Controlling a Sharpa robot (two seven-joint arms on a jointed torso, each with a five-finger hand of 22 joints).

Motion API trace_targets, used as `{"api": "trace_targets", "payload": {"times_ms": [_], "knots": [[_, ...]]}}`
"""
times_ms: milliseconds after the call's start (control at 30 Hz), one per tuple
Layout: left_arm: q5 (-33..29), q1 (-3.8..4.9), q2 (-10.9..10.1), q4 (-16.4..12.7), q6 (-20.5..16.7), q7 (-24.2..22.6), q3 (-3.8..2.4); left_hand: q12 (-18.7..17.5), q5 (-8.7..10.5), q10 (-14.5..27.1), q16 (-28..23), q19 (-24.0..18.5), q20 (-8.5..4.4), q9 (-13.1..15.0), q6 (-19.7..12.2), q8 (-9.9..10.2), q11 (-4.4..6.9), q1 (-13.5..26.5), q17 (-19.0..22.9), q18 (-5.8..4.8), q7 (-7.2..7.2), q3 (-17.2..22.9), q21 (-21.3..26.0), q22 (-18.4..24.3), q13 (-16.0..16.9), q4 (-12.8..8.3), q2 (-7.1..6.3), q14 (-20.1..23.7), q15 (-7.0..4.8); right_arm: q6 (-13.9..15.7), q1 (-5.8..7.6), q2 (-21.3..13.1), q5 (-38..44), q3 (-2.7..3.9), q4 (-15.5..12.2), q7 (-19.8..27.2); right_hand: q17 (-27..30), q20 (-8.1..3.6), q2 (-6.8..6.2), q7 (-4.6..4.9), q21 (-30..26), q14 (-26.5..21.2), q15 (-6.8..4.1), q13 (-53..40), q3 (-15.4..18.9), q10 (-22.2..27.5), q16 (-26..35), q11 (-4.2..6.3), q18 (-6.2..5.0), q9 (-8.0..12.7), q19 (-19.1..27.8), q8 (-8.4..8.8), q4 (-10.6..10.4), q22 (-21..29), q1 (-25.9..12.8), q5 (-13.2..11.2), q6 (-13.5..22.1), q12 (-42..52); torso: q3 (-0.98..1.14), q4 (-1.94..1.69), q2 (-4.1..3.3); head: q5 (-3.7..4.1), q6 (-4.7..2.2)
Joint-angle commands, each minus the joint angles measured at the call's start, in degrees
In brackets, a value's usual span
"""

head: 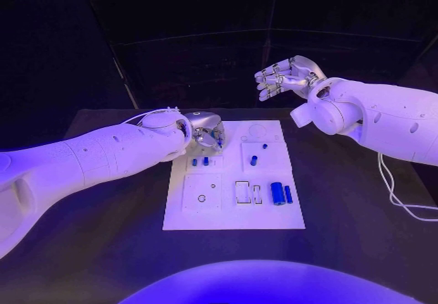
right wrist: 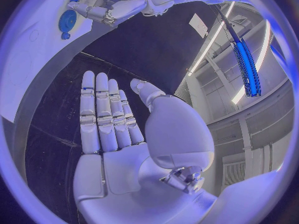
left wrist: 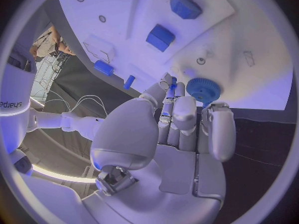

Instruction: Assemble the parts on the task board

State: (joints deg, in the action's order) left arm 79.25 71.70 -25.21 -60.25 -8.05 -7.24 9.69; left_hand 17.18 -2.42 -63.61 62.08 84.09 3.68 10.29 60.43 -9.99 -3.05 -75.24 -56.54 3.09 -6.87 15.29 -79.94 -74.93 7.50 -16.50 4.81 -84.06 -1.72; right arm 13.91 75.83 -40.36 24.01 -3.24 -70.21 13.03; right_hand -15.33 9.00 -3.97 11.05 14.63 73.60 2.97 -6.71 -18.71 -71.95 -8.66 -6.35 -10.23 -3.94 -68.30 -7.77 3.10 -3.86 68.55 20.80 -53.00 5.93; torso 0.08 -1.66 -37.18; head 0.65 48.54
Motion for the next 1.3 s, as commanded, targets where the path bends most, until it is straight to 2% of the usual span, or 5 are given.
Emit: {"api": "trace_targets", "payload": {"times_ms": [33, 233, 700, 1000, 1300], "knots": [[-1.11, 0.17, -0.91, -1.43, -1.87, -0.66, -0.7, 0.13, -0.26, -0.46, 0.43, 2.64, 0.08, -0.11, 0.45, -0.02, 0.09, -0.11, -0.01, -0.41, 0.01, 0.3, -0.26, -3.88, -0.04, 0.06, 0.09, -0.88, -0.26, -0.17, 0.11, -0.06, -0.03, 0.04, 0.1, 0.75, -0.09, 0.03, 0.12, 0.03, -0.19, 0.22, 0.16, 0.08, -0.11, -0.12, 0.26, -0.11, -0.3, -0.06, -0.36, -0.39, -0.36, 0.04, 0.23, 0.31, 0.22, -0.23, 0.01, 0.0, 0.01, -0.21, -0.15], [-1.38, 0.33, -3.56, -4.64, -1.81, -0.12, -1.83, 0.07, -0.26, -0.49, 0.41, 2.64, 0.08, -0.14, 0.46, 0.03, 0.07, -0.07, 0.04, -0.41, -0.01, 0.33, -0.27, -3.89, -0.07, 0.06, -0.01, -0.87, -0.25, -0.17, 0.1, -0.16, -0.03, 0.04, 0.19, 0.77, -0.09, 0.03, 0.12, 0.03, -0.19, 0.22, 0.16, 0.08, -0.11, -0.12, 0.26, -0.11, -0.3, -0.06, -0.36, -0.39, -0.36, 0.04, 0.23, 0.31, 0.22, -0.23, -0.01, 0.03, -0.03, -0.41, -0.16], [-1.91, 0.35, -9.41, -7.54, -0.6, 1.55, -2.07, -0.09, -0.26, -0.65, 0.17, 2.67, 0.08, -0.24, 0.57, 0.13, 0.05, 0.1, 0.43, -0.44, -0.03, 0.42, -0.37, -4.0, -0.17, 0.12, -0.26, -0.83, -0.23, -0.17, 0.09, -0.37, -0.03, 0.04, 0.21, 0.78, -0.1, 0.03, 0.13, 0.03, -0.23, 0.23, 0.16, 0.08, -0.1, -0.14, 0.27, -0.11, -0.3, -0.06, -0.39, -0.41, -0.39, 0.04, 0.22, 0.31, 0.21, -0.23, -0.04, 0.07, -0.07, -0.62, -0.2], [-1.93, 0.21, -9.73, -6.42, -0.14, 1.75, -2.04, -0.24, -0.26, -0.73, 0.06, 2.65, 0.08, -0.33, 0.63, 0.24, 0.03, 0.19, 0.63, -0.43, -0.06, 0.53, -0.34, -3.98, -0.26, 0.16, -0.4, -0.79, -0.22, -0.23, 0.02, -0.36, -0.02, 0.04, 0.23, 0.79, -0.11, 0.02, 0.14, 0.02, -0.27, 0.24, 0.15, 0.08, -0.11, -0.14, 0.28, -0.1, -0.3, -0.06, -0.42, -0.41, -0.38, 0.04, 0.26, 0.33, 0.21, -0.24, -0.01, 0.25, -0.04, -0.89, -0.23], [-1.91, 0.0, -9.17, -5.53, 1.46, 2.52, -2.01, -0.35, -0.26, -0.79, 0.16, 2.64, 0.08, -0.39, 0.68, 0.31, 0.0, 0.32, 0.56, -0.43, -0.09, 0.57, -0.33, -3.97, -0.32, 0.2, -0.55, -0.79, -0.2, -0.22, 0.0, -0.36, -0.01, 0.04, 0.17, 0.81, -0.11, 0.01, 0.14, 0.01, -0.29, 0.24, 0.14, 0.08, -0.13, -0.14, 0.29, -0.09, -0.3, -0.05, -0.44, -0.42, -0.37, 0.04, 0.31, 0.34, 0.21, -0.24, 0.02, 0.22, -0.12, -0.62, -0.13]]}}
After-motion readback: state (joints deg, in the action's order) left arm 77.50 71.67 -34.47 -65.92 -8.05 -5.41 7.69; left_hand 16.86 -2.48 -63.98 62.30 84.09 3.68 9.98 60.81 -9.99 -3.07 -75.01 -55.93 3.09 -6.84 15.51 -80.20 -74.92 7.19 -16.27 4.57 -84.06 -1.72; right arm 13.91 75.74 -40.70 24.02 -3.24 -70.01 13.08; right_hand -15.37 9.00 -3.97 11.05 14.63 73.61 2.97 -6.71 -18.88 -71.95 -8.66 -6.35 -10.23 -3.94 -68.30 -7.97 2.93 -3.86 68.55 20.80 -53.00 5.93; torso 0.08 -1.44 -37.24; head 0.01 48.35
